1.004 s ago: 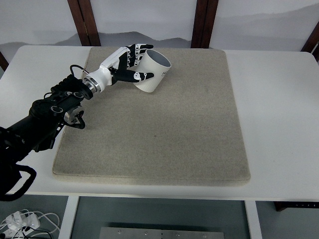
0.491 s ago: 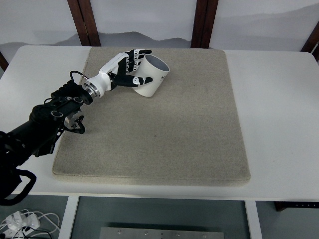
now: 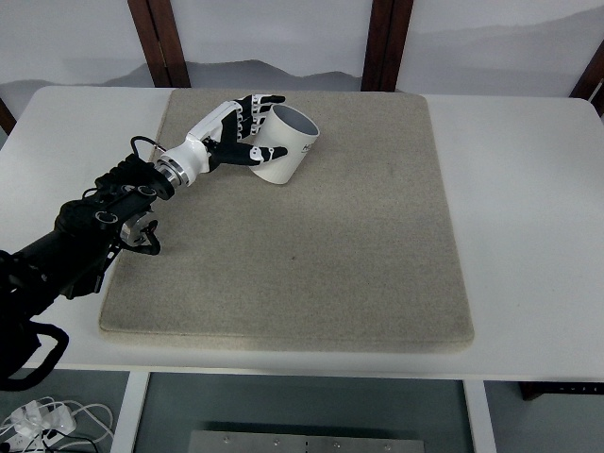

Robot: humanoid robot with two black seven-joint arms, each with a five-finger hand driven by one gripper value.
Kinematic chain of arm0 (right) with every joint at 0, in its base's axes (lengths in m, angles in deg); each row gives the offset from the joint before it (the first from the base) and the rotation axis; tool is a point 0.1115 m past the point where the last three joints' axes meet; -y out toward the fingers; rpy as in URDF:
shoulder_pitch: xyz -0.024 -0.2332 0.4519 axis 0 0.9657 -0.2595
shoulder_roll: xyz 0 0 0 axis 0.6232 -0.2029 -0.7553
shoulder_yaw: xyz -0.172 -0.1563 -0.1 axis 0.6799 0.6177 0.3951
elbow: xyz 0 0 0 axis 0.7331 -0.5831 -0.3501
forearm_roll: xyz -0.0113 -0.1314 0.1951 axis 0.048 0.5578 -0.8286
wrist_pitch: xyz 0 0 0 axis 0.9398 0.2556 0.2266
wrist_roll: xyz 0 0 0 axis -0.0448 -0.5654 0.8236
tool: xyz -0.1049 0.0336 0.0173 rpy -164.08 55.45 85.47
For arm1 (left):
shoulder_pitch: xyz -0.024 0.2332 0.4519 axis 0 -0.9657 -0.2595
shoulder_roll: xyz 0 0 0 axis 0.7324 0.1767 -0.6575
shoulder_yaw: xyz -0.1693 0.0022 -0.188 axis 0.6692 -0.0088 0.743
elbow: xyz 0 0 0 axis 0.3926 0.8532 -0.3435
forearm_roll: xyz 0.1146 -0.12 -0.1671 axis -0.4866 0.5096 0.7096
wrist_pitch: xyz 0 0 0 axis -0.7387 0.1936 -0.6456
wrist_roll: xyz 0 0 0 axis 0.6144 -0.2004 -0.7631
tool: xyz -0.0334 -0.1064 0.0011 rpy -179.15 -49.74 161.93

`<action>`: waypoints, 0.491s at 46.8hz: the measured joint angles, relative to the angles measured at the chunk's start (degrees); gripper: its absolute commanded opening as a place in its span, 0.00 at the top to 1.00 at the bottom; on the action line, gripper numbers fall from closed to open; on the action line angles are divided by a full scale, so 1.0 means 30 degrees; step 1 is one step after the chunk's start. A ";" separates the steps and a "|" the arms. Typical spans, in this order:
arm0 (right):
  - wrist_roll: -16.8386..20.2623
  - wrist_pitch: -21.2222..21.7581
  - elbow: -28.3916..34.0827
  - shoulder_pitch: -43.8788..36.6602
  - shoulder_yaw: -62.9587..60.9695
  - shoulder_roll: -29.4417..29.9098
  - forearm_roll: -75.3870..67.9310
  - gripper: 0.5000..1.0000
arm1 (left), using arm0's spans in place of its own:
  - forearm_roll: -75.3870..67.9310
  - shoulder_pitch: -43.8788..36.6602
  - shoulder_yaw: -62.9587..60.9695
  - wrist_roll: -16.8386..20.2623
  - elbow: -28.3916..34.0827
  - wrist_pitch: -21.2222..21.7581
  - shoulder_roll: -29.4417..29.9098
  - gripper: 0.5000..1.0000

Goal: Flip white cup upright
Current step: 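Lower the cup with the left hand, setting it upright on the mat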

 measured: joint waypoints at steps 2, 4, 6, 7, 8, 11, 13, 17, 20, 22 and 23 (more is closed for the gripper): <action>0.0001 0.0000 0.0000 0.0000 0.0001 0.0000 0.0000 0.10 | 0.0086 0.0000 0.0071 0.0000 0.0000 0.0001 -0.0002 0.10; 0.0000 0.0000 0.0000 0.0000 0.0001 0.0000 0.0000 0.10 | 0.0122 0.0000 0.0102 0.0000 0.0005 0.0002 -0.0002 0.08; 0.0004 0.0000 0.0000 0.0000 -0.0002 0.0000 0.0000 0.10 | 0.0129 0.0000 0.0105 0.0000 0.0005 0.0002 0.0003 0.08; 0.0003 0.0000 0.0000 0.0000 -0.0001 0.0000 0.0000 0.10 | 0.0130 0.0000 0.0105 0.0000 0.0005 0.0002 0.0006 0.08; 0.0003 0.0000 0.0000 0.0000 -0.0005 0.0000 0.0000 0.10 | 0.0130 0.0000 0.0105 0.0000 0.0004 0.0002 0.0010 0.07; 0.0003 0.0000 0.0000 0.0000 -0.0008 0.0000 0.0000 0.10 | 0.0151 0.0000 0.0115 0.0000 0.0003 0.0002 0.0014 0.03; 0.0003 0.0000 0.0000 0.0000 -0.0010 0.0000 0.0000 0.10 | 0.0155 0.0000 0.0129 0.0000 0.0002 0.0002 0.0018 0.01; 0.0003 0.0000 0.0000 0.0000 -0.0001 0.0000 0.0000 0.10 | 0.0169 0.0000 0.0131 0.0000 0.0000 -0.0002 0.0019 0.01; 0.0003 0.0000 0.0000 0.0000 -0.0003 0.0000 0.0000 0.10 | 0.0184 0.0002 0.0133 0.0000 -0.0002 -0.0025 0.0019 0.01; 0.0003 0.0000 0.0000 0.0000 0.0000 0.0000 0.0001 0.10 | 0.0184 0.0022 0.0146 0.0000 -0.0011 -0.0035 0.0020 0.01; 0.0003 0.0000 0.0000 0.0000 0.0000 0.0000 0.0001 0.10 | 0.0195 0.0054 0.0146 0.0000 -0.0017 -0.0045 0.0020 0.01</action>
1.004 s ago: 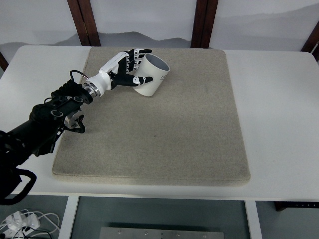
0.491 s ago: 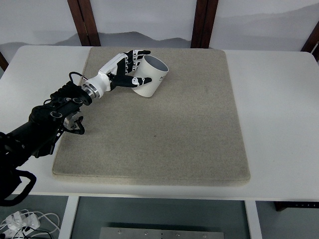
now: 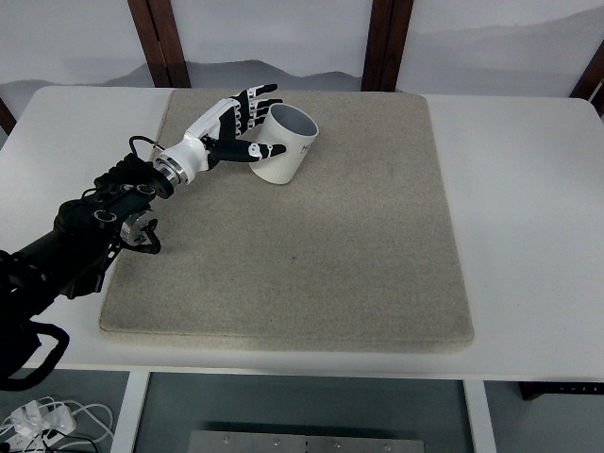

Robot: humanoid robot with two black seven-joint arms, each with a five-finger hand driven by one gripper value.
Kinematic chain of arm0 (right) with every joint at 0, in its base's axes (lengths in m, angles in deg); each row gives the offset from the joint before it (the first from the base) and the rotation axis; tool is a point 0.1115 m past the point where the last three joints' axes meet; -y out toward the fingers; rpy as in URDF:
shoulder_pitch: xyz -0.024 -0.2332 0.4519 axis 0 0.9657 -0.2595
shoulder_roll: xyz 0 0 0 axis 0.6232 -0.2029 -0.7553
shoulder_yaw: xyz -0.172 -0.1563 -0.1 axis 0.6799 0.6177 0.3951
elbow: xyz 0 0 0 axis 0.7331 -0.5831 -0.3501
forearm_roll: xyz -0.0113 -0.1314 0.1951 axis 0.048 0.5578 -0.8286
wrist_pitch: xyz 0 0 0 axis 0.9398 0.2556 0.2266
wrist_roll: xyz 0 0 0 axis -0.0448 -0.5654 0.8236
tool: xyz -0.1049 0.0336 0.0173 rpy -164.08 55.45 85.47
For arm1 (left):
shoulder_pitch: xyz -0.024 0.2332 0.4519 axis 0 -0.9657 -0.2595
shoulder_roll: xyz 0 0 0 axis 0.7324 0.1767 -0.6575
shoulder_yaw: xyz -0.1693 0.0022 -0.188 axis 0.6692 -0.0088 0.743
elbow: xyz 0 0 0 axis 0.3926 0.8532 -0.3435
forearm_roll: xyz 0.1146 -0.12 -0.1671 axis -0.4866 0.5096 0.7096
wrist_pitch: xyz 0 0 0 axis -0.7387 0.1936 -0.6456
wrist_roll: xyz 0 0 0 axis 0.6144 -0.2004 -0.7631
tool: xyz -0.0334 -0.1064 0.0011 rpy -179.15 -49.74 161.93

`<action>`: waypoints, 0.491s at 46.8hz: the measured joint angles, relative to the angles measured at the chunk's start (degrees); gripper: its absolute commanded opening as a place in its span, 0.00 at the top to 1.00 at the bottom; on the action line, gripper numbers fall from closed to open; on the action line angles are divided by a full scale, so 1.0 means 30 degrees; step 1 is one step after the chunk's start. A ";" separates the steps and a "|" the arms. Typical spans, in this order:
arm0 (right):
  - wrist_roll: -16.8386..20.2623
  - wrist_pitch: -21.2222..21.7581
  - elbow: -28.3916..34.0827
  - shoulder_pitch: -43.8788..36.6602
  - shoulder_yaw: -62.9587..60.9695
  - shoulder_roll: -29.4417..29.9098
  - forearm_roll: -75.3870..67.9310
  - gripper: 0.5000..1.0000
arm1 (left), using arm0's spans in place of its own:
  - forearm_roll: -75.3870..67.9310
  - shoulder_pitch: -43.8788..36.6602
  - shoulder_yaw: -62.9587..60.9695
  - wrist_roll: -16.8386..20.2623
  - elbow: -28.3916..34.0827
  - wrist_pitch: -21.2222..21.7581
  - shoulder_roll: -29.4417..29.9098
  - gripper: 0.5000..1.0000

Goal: Flip white cup upright
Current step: 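Lower the cup with the left hand, setting it upright on the mat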

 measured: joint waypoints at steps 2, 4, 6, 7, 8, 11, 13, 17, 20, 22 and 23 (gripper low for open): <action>0.0001 0.0000 0.0000 0.0000 0.0001 0.0000 0.0000 0.10 | 0.0042 0.0072 0.0006 0.0000 -0.0011 -0.0065 0.0000 0.01; 0.0001 0.0000 0.0000 0.0000 -0.0002 0.0000 0.0000 0.10 | 0.0100 0.0093 0.0004 0.0000 -0.0014 -0.0114 0.0000 0.01; 0.0000 0.0000 0.0000 0.0000 -0.0001 0.0000 0.0000 0.10 | 0.0112 0.0103 -0.0003 0.0000 -0.0014 -0.0136 0.0000 0.01; 0.0001 0.0000 0.0000 0.0000 -0.0005 0.0000 0.0000 0.10 | 0.0114 0.0111 -0.0005 0.0000 -0.0014 -0.0139 0.0000 0.01; 0.0001 0.0000 0.0000 0.0000 -0.0004 0.0000 0.0000 0.10 | 0.0114 0.0118 -0.0008 0.0000 -0.0014 -0.0151 0.0000 0.01; 0.0000 0.0000 0.0000 0.0000 -0.0005 0.0000 0.0000 0.10 | 0.0113 0.0163 -0.0009 0.0000 -0.0014 -0.0175 0.0000 0.01; 0.0000 0.0000 0.0000 0.0000 -0.0003 0.0000 0.0000 0.10 | 0.0128 0.0190 -0.0006 0.0000 -0.0015 -0.0191 0.0016 0.01; 0.0000 0.0000 0.0000 -0.0001 -0.0008 0.0000 0.0001 0.10 | 0.0231 0.0389 0.0023 0.0000 -0.0016 -0.0273 0.0075 0.01; 0.0001 0.0000 0.0000 -0.0001 -0.0002 0.0000 0.0001 0.10 | 0.0370 0.0567 0.0061 0.0000 -0.0016 -0.0310 0.0171 0.01; 0.0002 0.0000 0.0000 -0.0002 -0.0001 0.0000 0.0001 0.10 | 0.0399 0.0734 0.0070 0.0000 -0.0016 -0.0358 0.0201 0.01; 0.0004 0.0000 0.0000 0.0001 0.0001 0.0000 0.0001 0.10 | 0.0400 0.0805 0.0073 0.0000 -0.0016 -0.0404 0.0213 0.01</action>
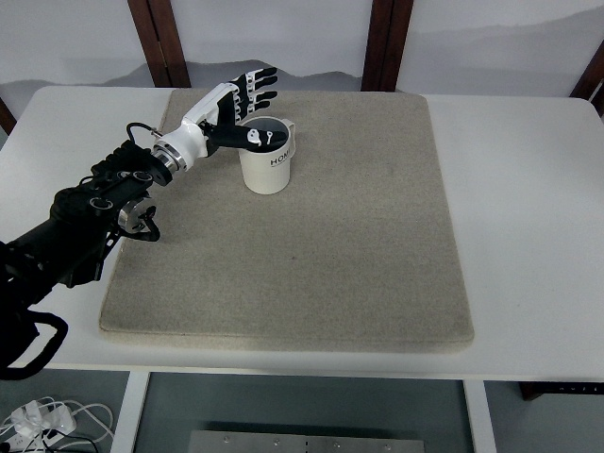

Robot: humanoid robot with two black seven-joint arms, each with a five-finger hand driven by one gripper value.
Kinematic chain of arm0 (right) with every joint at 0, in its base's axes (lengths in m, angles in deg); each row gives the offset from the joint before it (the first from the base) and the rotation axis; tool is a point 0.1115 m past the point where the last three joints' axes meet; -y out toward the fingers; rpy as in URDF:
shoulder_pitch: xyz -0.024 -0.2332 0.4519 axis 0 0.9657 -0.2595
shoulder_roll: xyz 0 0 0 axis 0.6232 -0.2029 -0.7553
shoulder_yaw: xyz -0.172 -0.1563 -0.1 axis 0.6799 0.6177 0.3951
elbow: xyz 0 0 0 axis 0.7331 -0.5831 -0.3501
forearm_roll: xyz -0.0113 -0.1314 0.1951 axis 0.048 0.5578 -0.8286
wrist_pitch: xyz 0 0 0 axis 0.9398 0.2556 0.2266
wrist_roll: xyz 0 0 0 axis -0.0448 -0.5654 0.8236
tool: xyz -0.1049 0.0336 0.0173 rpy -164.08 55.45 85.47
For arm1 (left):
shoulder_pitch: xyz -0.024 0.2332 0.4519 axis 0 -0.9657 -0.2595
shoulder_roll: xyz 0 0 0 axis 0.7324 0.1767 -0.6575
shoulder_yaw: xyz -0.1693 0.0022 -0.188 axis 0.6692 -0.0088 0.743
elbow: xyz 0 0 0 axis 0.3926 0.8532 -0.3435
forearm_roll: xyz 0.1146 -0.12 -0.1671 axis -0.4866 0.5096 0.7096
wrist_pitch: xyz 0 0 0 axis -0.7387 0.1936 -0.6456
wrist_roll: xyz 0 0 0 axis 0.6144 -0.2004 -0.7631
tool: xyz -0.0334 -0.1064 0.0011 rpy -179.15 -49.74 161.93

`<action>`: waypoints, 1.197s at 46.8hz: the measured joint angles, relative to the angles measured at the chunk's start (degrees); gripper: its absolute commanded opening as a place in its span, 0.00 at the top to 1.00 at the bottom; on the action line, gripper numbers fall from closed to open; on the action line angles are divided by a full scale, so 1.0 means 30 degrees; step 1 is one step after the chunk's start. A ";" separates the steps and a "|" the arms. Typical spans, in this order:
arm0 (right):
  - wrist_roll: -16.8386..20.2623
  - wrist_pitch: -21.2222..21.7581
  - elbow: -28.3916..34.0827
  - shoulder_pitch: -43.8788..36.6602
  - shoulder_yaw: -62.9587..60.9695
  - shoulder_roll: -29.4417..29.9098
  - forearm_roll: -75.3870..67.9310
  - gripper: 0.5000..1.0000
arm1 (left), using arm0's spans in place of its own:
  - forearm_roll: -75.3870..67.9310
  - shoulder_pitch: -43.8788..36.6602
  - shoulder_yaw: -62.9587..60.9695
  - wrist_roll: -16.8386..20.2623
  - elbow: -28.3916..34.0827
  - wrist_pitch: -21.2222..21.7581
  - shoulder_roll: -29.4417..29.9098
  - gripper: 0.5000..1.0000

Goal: Flip white cup upright
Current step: 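Lower the cup with the left hand, setting it upright on the mat, then open the left hand and lift it away from the cup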

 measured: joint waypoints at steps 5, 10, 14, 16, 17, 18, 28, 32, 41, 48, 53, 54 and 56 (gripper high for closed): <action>0.0002 0.0000 0.0000 0.0000 0.0002 0.0000 0.0001 0.10 | 0.0151 0.0303 0.0049 0.0000 0.0000 -0.0248 0.0108 0.01; 0.0003 0.0000 0.0000 0.0000 -0.0002 0.0000 0.0003 0.10 | 0.0576 0.0678 0.0117 0.0000 0.0001 -0.0311 0.0341 0.01; 0.0004 0.0000 0.0000 0.0001 -0.0003 0.0000 0.0006 0.10 | 0.0727 0.0864 0.0118 0.0000 0.0001 -0.0324 0.0401 0.01; -0.0001 0.0000 0.0000 -0.0002 -0.0001 0.0000 0.0006 0.10 | 0.0766 0.0952 0.0118 0.0000 0.0002 -0.0338 0.0402 0.01; 0.0000 0.0000 -0.0001 -0.0001 -0.0001 0.0000 0.0006 0.10 | 0.0801 0.1025 0.0118 0.0000 0.0002 -0.0338 0.0402 0.01; 0.0001 -0.0001 0.0000 0.0000 0.0000 0.0000 0.0006 0.10 | 0.0827 0.1070 0.0119 0.0000 0.0001 -0.0338 0.0402 0.01; -0.0003 0.0000 0.0000 0.0000 -0.0003 0.0000 0.0006 0.10 | 0.0984 0.1385 0.0130 0.0000 0.0025 -0.0289 0.0402 0.01; -0.0003 0.0000 0.0000 0.0000 -0.0008 0.0000 0.0006 0.10 | 0.1242 0.1666 0.0125 0.0000 0.0040 -0.0290 0.0402 0.01; -0.0007 0.0000 0.0000 -0.0001 -0.0004 0.0000 0.0006 0.10 | 0.2059 0.2044 0.0118 0.0000 0.0232 -0.0245 0.0402 0.01; -0.0003 0.0000 0.0000 0.0000 -0.0002 0.0000 0.0006 0.10 | 0.2580 0.2105 0.0117 0.0000 0.0337 -0.0258 0.0422 0.01; 0.0006 0.0000 0.0000 -0.0001 -0.0003 0.0000 0.0006 0.10 | 0.2948 0.2160 0.0126 0.0000 0.0551 -0.0262 0.0428 0.01; 0.0006 0.0000 0.0000 -0.0001 -0.0002 0.0000 0.0006 0.10 | 0.3121 0.2189 0.0134 0.0000 0.0628 -0.0253 0.0431 0.01; 0.0007 0.0000 0.0000 -0.0001 -0.0007 0.0000 0.0006 0.10 | 0.3652 0.2222 0.0140 0.0000 0.0770 -0.0227 0.0433 0.01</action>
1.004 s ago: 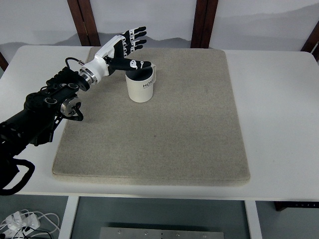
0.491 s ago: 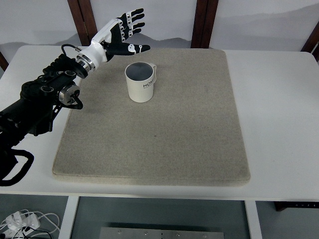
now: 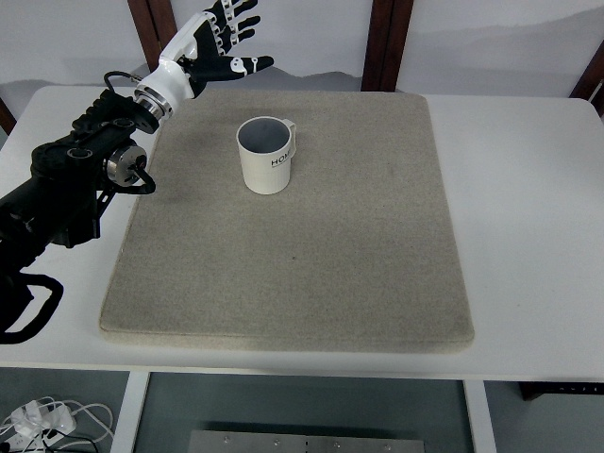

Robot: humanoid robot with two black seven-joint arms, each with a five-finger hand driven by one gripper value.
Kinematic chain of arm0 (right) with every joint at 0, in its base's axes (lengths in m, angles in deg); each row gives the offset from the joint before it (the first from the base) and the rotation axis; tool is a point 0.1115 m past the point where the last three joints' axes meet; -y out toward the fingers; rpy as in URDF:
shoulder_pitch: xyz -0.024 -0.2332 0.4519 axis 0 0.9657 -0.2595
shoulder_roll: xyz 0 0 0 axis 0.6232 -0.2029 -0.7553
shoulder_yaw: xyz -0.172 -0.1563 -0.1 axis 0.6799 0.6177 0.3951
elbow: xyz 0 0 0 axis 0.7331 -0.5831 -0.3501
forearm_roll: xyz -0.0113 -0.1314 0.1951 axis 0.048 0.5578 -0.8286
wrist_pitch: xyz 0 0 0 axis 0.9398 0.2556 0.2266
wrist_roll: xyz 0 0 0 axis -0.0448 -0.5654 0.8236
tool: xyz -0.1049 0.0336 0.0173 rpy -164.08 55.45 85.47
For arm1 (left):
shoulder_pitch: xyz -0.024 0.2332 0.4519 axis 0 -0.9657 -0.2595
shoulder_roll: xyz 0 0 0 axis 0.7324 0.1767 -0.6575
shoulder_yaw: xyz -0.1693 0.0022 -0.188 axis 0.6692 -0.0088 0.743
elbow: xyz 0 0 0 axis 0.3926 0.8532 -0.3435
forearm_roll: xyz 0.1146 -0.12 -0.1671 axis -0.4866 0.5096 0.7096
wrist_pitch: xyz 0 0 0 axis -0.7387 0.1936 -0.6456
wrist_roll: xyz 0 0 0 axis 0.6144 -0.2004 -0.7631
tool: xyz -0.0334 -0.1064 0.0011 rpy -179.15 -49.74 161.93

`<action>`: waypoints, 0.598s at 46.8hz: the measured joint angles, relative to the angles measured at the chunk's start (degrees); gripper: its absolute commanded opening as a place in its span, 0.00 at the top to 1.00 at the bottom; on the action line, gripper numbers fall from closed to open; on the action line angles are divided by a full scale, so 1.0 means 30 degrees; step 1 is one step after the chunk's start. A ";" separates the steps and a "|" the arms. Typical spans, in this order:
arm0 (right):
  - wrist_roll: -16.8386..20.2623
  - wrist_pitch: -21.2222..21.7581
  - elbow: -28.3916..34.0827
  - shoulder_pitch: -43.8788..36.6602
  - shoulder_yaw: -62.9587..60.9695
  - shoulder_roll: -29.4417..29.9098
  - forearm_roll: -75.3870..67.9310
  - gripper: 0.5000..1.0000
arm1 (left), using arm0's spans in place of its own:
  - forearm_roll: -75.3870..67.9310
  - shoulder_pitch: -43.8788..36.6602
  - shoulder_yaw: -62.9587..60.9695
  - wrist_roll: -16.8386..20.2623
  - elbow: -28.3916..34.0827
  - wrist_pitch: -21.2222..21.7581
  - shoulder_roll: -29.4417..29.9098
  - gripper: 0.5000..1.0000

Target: Flip white cup upright

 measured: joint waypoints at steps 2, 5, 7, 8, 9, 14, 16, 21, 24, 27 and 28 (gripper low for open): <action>0.0000 0.0000 -0.0001 0.0001 -0.0002 0.0000 -0.0001 0.10 | 0.0628 0.0076 0.0003 0.0000 0.0066 0.0022 0.0023 0.01; -0.0002 0.0000 0.0000 0.0000 0.0004 0.0000 -0.0001 0.10 | 0.1582 0.0178 0.0008 0.0000 0.0152 0.0074 0.0072 0.01; -0.0008 0.0000 -0.0001 0.0000 0.0006 0.0000 -0.0001 0.10 | 0.2355 0.0192 0.0009 0.0000 0.0171 0.0081 0.0123 0.01; -0.0009 0.0000 0.0000 0.0000 0.0006 0.0000 -0.0001 0.10 | 0.2710 0.0203 0.0009 0.0000 0.0172 0.0082 0.0134 0.01; -0.0008 0.0000 0.0000 0.0001 0.0008 0.0000 -0.0001 0.10 | 0.3047 0.0214 0.0009 0.0000 0.0172 0.0082 0.0140 0.01; -0.0013 0.0000 -0.0001 0.0001 0.0000 0.0000 -0.0001 0.10 | 0.4557 0.0337 0.0009 0.0000 0.0200 0.0146 0.0283 0.01; -0.0016 0.0000 0.0000 -0.0002 0.0002 0.0000 -0.0001 0.10 | 0.5078 0.0388 0.0010 -0.0314 0.0218 0.0197 0.0327 0.01; -0.0013 0.0000 0.0000 -0.0002 0.0007 0.0000 -0.0001 0.10 | 0.6203 0.0382 0.0009 -0.2585 0.0441 0.0270 0.0375 0.01; -0.0013 0.0000 -0.0001 0.0000 0.0005 0.0000 -0.0002 0.10 | 0.6753 0.0362 0.0009 -0.3944 0.0689 0.0248 0.0383 0.01; -0.0011 0.0000 0.0000 0.0001 0.0001 0.0000 -0.0002 0.10 | 0.7282 0.0324 0.0017 -0.5278 0.0866 0.0236 0.0382 0.01; -0.0011 0.0000 -0.0001 0.0001 0.0002 0.0000 -0.0002 0.10 | 0.7451 0.0321 0.0021 -0.5608 0.0933 0.0235 0.0382 0.01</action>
